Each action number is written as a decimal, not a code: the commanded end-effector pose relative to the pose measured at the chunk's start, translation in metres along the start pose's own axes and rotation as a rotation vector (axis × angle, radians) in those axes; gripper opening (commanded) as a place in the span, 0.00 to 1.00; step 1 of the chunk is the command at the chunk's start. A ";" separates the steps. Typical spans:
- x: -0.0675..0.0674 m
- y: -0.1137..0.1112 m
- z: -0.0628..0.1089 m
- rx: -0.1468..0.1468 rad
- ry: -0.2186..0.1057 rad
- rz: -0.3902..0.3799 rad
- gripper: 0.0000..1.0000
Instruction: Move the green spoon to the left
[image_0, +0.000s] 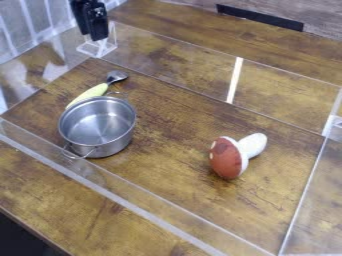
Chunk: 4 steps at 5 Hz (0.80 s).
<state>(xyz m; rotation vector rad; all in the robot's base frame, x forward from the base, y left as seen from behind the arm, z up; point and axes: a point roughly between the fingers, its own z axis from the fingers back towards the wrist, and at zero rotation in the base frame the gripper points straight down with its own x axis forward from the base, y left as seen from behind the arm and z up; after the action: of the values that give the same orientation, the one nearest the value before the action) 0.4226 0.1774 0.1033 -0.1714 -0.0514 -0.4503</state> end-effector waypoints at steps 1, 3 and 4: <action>0.064 0.013 0.029 0.014 -0.013 -0.161 1.00; 0.052 0.021 0.032 0.008 -0.018 -0.112 1.00; 0.045 0.025 0.033 0.004 -0.021 -0.087 1.00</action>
<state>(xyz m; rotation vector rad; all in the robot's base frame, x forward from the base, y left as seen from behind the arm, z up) 0.4225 0.1776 0.1025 -0.1712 -0.0492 -0.4501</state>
